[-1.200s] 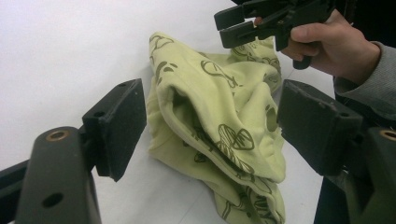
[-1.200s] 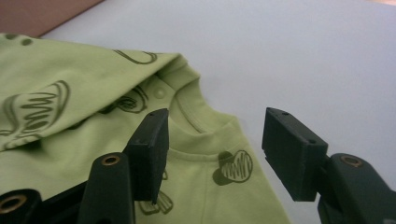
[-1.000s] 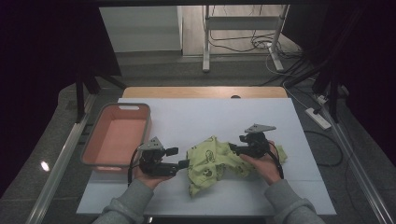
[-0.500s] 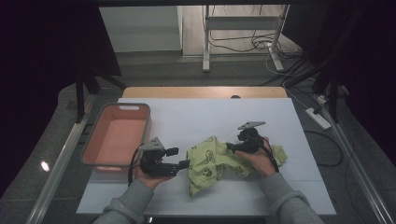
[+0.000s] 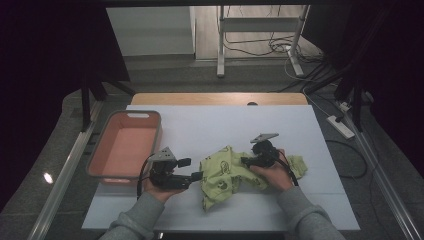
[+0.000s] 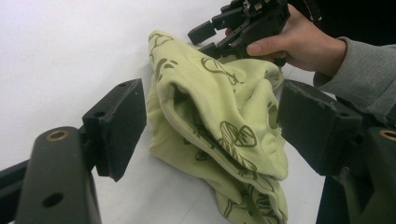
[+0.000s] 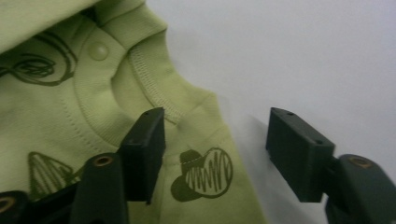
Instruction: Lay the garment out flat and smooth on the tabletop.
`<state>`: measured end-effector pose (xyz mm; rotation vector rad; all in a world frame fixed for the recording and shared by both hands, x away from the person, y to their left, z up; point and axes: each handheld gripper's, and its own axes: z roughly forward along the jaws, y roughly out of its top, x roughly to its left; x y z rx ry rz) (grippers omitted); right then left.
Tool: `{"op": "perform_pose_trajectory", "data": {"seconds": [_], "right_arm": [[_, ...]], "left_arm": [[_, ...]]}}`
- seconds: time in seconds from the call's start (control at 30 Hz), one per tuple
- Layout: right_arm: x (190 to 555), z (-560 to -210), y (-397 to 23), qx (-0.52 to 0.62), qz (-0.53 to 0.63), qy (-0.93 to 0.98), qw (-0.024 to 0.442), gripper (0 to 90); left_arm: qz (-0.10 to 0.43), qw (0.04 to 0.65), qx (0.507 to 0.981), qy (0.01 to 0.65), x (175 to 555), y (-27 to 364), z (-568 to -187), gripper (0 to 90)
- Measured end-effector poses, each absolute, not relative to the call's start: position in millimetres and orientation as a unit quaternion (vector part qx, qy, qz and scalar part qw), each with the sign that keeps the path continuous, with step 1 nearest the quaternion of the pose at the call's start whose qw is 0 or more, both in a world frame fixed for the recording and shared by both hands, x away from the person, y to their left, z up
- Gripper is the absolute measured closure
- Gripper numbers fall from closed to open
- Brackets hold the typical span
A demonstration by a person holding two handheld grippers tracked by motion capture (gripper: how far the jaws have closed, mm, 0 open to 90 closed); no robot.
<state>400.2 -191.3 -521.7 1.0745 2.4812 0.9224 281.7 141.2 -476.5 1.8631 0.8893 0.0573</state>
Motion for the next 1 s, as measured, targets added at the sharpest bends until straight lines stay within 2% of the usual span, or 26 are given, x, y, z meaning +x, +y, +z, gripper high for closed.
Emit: {"op": "perform_pose_trajectory", "data": {"seconds": [0.13, 0.3, 0.5, 0.77, 1.0], "right_arm": [[398.2, -520.5, -190.4, 0.372, 0.318, 0.861, 0.137, 48.6], [396.4, -518.6, -190.3, 0.374, 0.319, 0.862, 0.125, 64.9], [394.5, -518.7, -189.5, 0.369, 0.327, 0.863, 0.113, 79.4], [393.1, -519.4, -190.3, 0.37, 0.336, 0.859, 0.111, 82.4], [389.9, -514.8, -190.4, 0.364, 0.344, 0.856, 0.128, 84.7]], "left_arm": [[0.024, 0.512, 0.775, 0.369, 281.6, 141.1, -476.5, 23.9], [0.024, 0.512, 0.776, 0.368, 281.4, 140.2, -476.6, 23.9], [0.024, 0.512, 0.776, 0.367, 281.3, 140.2, -476.5, 24.0], [0.024, 0.512, 0.776, 0.367, 281.4, 140.3, -476.4, 24.1], [0.023, 0.513, 0.776, 0.367, 281.3, 140.4, -476.2, 24.1]]}}
